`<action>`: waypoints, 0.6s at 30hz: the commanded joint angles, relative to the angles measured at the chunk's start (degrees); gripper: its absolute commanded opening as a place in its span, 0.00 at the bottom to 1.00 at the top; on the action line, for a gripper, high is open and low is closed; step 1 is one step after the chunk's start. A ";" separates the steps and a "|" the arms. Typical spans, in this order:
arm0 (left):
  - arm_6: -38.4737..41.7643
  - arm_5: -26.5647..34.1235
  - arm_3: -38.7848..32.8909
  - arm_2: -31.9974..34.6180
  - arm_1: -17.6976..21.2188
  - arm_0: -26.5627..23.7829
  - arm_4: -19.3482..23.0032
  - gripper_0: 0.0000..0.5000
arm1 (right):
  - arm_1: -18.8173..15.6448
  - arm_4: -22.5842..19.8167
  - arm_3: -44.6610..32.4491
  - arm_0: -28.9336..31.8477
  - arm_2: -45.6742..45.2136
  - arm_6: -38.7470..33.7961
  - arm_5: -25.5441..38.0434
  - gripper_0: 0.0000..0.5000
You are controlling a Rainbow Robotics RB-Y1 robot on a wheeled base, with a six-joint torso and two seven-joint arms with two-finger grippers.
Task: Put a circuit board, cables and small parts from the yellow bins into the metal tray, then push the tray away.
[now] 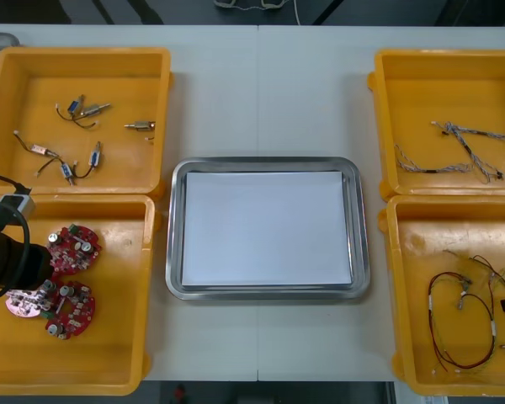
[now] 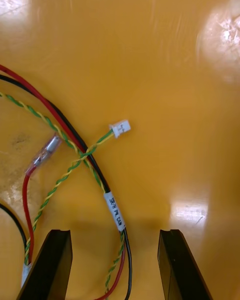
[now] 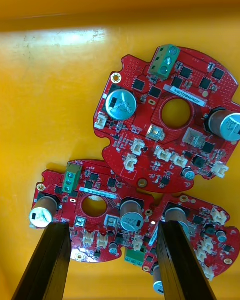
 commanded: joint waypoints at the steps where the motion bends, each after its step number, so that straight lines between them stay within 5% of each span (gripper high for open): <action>1: -5.51 -2.00 0.04 -1.07 0.06 2.46 -1.04 1.00 | -2.11 -0.02 0.49 -1.08 1.59 1.87 -1.64 1.00; 14: -4.54 -4.63 0.92 -4.67 0.06 2.81 -3.94 1.00 | -2.11 -0.37 1.45 -0.73 2.29 2.31 -2.25 0.98; 16: -4.46 -4.81 1.01 -4.85 0.06 3.08 -3.94 1.00 | -2.11 -0.46 1.45 -0.73 2.29 2.39 -2.25 0.58; 17: -4.46 -5.07 1.01 -4.85 0.06 3.34 -4.20 1.00 | -2.02 -0.54 1.45 -0.64 2.29 2.39 -2.34 0.13; 18: -4.54 -5.51 0.92 -4.93 0.06 3.51 -4.55 1.00 | -2.11 -0.63 1.45 -0.64 2.29 2.39 -2.25 0.00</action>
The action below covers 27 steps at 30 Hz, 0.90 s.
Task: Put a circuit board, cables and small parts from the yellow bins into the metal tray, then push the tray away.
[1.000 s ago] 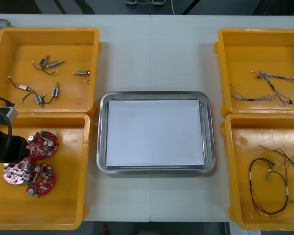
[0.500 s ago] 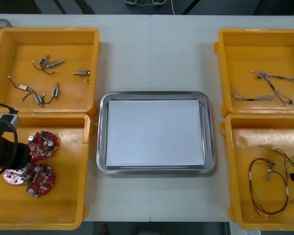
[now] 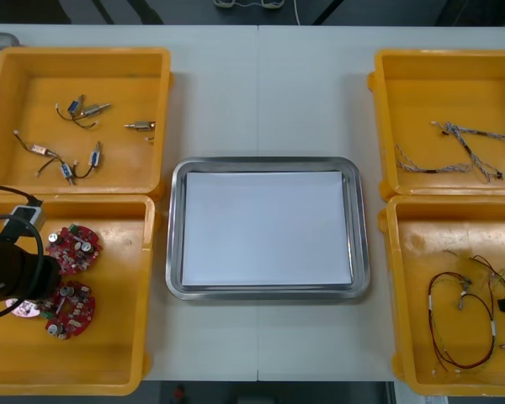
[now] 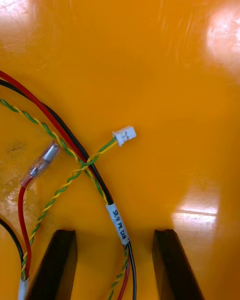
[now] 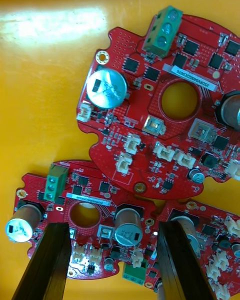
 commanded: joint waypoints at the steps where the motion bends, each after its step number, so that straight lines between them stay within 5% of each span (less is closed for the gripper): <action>1: -4.54 -1.91 -0.18 -0.99 0.06 2.31 -1.40 1.00 | -2.00 -0.79 -0.07 -0.10 0.84 2.37 -0.49 0.00; 9: -4.28 -2.44 0.00 -2.05 0.06 2.48 -2.72 1.00 | -2.09 -2.03 -1.21 -0.10 -1.27 2.46 0.21 0.00; 27: -3.84 -6.57 2.72 -5.21 0.32 2.57 -4.65 0.99 | -2.09 -5.54 -12.72 -0.72 -15.95 2.19 15.68 0.00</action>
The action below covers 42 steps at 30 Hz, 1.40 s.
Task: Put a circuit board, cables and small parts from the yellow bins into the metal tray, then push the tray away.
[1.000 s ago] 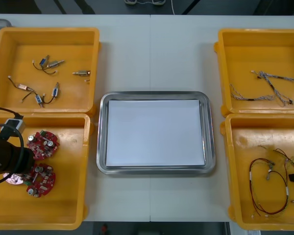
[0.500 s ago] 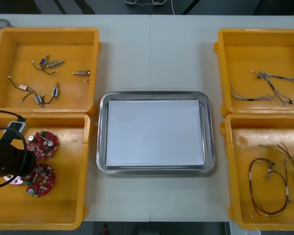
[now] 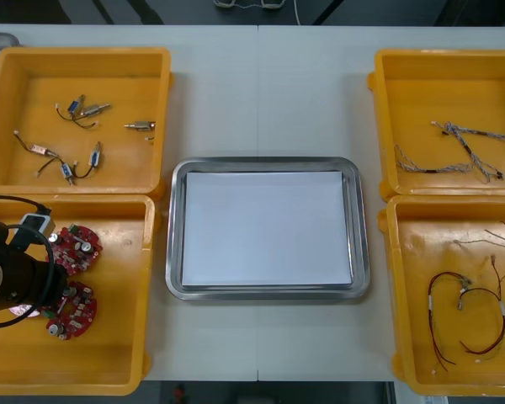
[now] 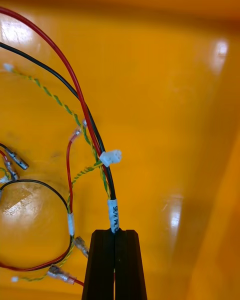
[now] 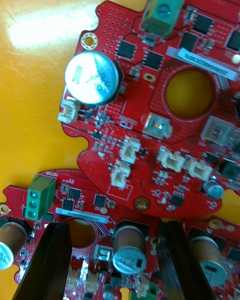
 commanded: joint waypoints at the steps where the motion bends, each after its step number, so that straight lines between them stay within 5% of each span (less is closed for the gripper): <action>1: -3.75 -1.40 0.36 -1.36 0.32 1.73 -0.74 0.99 | -1.90 -1.24 -4.07 -1.07 -4.60 2.18 4.44 0.00; 5: -3.84 -1.40 0.28 -1.36 0.41 1.65 -0.66 0.97 | -1.90 -1.86 -6.62 -2.74 -6.80 1.83 10.42 0.00; 9: -3.84 -1.49 0.28 -1.44 0.41 1.73 -0.57 0.75 | -1.90 -2.39 -8.99 -4.67 -8.73 1.57 16.04 0.00; 11: -3.84 -1.66 0.19 -1.36 0.41 1.73 -0.39 0.53 | -1.90 -2.47 -10.31 -6.08 -9.35 1.22 19.12 0.00; 14: -3.66 -1.84 0.10 -1.44 0.41 1.65 -0.39 0.05 | -1.90 -2.74 -12.07 -8.63 -10.23 0.60 23.69 0.00; 15: -3.66 -1.84 0.10 -1.44 0.41 1.56 -0.39 0.01 | -1.81 -2.82 -12.42 -9.42 -10.40 0.42 25.09 0.00; 19: -3.66 -1.93 0.10 -1.36 0.41 1.47 -0.22 0.00 | -1.81 -3.26 -13.65 -12.93 -11.02 -0.10 29.89 0.00; 29: -3.58 -0.61 -1.66 0.67 2.16 1.38 2.51 0.00 | -1.90 -4.93 -16.55 -17.86 -12.25 -1.42 29.89 0.00; 42: -3.23 17.85 -12.82 11.30 4.36 -1.96 9.45 0.00 | -1.90 -6.69 -22.70 -17.94 -12.87 -4.76 29.89 0.00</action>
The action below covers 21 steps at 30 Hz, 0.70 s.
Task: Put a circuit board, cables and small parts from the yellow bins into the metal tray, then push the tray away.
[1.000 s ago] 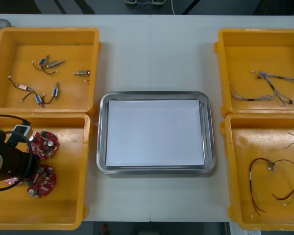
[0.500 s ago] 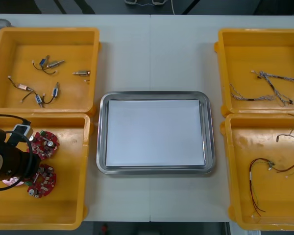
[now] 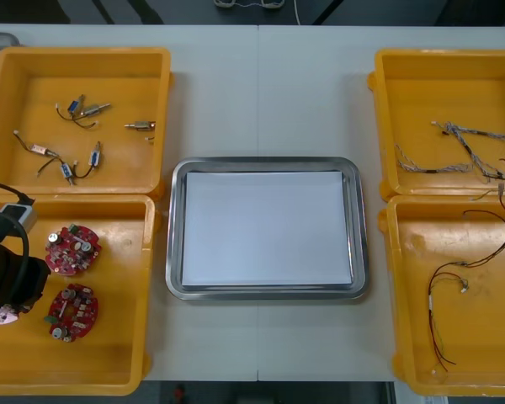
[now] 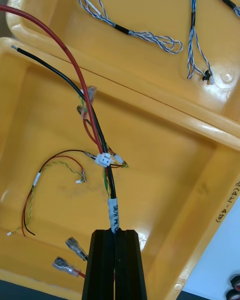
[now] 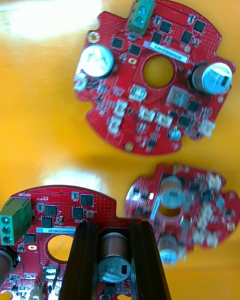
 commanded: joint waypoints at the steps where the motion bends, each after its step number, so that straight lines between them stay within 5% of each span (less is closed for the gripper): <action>1: -3.14 6.65 -5.14 4.28 2.95 -2.49 1.42 0.00 | -1.90 -1.11 -3.42 -1.16 -2.34 -3.36 0.22 0.00; 7: -2.43 15.27 -10.06 7.88 3.04 -4.95 2.38 0.00 | -1.90 -2.34 -5.61 -0.98 -3.13 -4.76 0.22 0.00; 21: 0.64 15.84 -13.14 2.79 3.22 -13.30 5.81 0.00 | -2.16 -5.86 -12.29 2.97 -6.20 -7.93 0.22 0.00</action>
